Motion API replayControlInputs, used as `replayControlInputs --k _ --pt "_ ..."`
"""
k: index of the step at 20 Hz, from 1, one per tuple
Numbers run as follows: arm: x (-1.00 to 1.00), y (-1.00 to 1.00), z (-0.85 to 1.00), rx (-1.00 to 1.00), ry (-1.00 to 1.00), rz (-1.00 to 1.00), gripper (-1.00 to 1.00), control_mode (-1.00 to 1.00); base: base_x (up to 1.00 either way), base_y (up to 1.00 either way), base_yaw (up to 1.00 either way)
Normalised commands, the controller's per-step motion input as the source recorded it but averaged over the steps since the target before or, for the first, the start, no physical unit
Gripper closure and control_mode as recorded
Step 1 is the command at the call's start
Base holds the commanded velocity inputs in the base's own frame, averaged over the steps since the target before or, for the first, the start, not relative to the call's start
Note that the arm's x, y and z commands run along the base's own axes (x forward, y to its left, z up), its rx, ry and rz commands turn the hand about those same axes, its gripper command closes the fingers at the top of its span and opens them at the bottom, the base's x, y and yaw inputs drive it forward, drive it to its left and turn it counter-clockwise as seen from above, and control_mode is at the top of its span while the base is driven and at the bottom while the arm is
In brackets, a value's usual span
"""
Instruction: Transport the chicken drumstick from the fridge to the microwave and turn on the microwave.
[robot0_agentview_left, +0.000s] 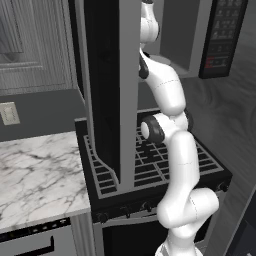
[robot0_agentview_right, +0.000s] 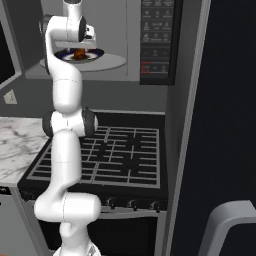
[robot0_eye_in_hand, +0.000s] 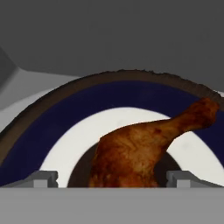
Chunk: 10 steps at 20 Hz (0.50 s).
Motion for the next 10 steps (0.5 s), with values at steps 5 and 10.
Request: replayControlInputs --k 5,10 --pt "-0.15 0.0 0.0 0.0 -0.03 0.01 -1.0 -1.0 0.0 0.0 0.0" --pt "-0.11 0.0 -0.04 0.0 -0.05 0.02 -1.0 -1.0 0.0 0.0 0.0"
